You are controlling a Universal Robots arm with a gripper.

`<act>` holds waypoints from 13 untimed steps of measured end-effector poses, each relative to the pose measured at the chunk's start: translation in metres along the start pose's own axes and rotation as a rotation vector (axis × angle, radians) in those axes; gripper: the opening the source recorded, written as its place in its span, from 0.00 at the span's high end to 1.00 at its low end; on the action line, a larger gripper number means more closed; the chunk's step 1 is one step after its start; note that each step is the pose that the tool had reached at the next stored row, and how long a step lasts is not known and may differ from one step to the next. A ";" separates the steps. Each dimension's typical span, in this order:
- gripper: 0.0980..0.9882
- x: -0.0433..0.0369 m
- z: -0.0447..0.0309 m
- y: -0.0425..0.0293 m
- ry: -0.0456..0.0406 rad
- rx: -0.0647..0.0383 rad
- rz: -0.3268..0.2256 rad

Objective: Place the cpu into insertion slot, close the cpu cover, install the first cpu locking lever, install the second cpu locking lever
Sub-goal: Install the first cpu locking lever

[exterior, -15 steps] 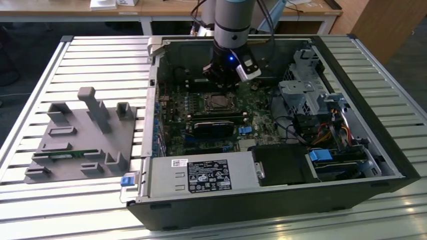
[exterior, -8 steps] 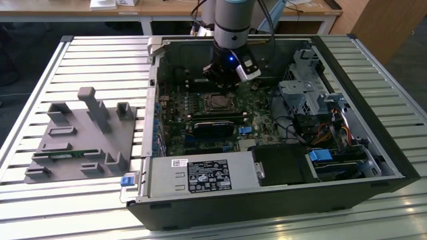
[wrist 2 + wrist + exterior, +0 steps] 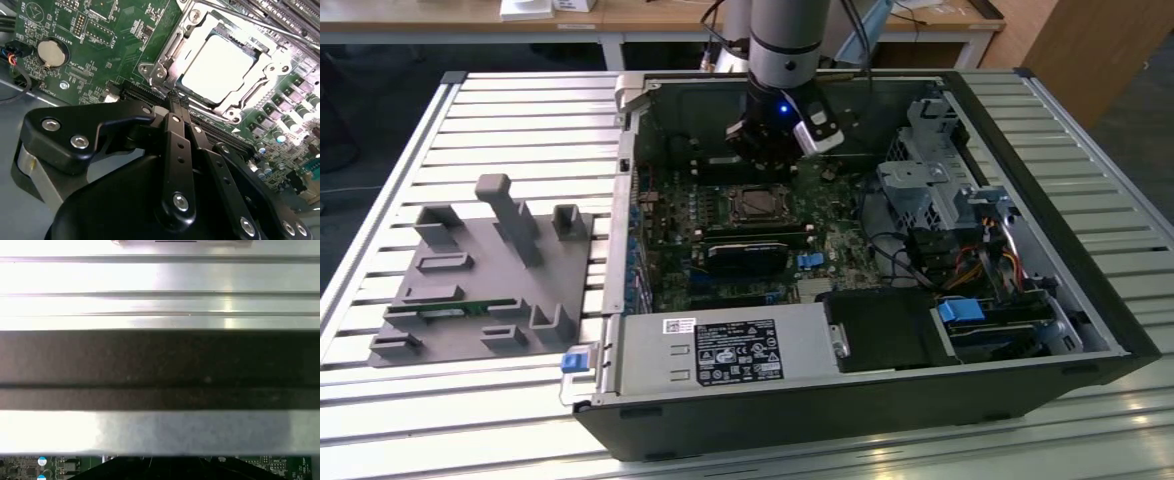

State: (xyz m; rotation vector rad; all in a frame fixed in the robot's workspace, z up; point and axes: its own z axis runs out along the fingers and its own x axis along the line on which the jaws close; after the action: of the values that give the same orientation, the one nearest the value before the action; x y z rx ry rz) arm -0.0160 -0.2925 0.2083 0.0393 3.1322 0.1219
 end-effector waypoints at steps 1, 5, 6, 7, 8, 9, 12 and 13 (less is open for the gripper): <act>0.99 0.0000 -0.0001 -0.0008 0.0000 0.000 0.000; 0.99 0.0000 -0.0002 -0.0023 0.0001 0.000 0.000; 0.99 -0.0001 -0.0003 -0.0026 0.0001 0.000 0.000; 0.99 -0.0001 -0.0003 -0.0029 0.0001 0.000 0.000; 0.99 -0.0001 -0.0003 -0.0031 0.0000 0.000 0.000; 0.99 -0.0001 -0.0003 -0.0033 0.0001 0.000 0.000; 0.99 -0.0001 -0.0003 -0.0039 0.0001 0.000 0.000; 0.99 -0.0001 -0.0003 -0.0041 0.0001 0.000 0.000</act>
State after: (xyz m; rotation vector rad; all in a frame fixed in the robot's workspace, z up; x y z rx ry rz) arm -0.0160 -0.2966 0.2083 0.0395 3.1323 0.1214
